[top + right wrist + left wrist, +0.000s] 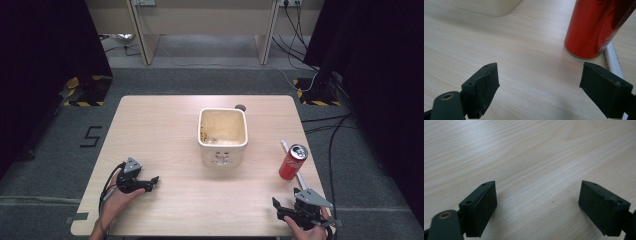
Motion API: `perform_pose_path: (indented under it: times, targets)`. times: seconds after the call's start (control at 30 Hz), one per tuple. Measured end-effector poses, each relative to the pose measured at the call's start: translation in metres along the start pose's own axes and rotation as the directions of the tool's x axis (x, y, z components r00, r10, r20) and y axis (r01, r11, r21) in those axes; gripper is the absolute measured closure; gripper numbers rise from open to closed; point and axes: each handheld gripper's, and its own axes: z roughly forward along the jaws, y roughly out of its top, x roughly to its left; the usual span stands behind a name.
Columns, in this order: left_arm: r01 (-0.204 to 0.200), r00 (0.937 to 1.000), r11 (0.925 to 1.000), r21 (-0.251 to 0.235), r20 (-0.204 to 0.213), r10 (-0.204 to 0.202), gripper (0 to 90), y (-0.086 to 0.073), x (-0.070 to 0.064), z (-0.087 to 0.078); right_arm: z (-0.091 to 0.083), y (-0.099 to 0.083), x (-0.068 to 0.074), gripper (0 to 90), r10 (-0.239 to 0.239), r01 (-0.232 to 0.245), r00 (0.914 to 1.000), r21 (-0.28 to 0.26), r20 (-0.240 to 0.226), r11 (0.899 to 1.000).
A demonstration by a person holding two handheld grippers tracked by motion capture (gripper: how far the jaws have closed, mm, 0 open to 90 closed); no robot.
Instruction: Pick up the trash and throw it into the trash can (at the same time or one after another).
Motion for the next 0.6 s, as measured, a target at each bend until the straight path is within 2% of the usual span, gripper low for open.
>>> perform_pose_path:
  times: [0.6]
  targets:
    - [0.0, 1.0, 1.0, 0.0, 0.0, 0.0, 14.4, 0.0, 0.0, 0.0, -0.0032, 0.0082, -0.0065, 15.2, 0.001, -0.001, 0.9998, -0.01, 0.022, 1.0]
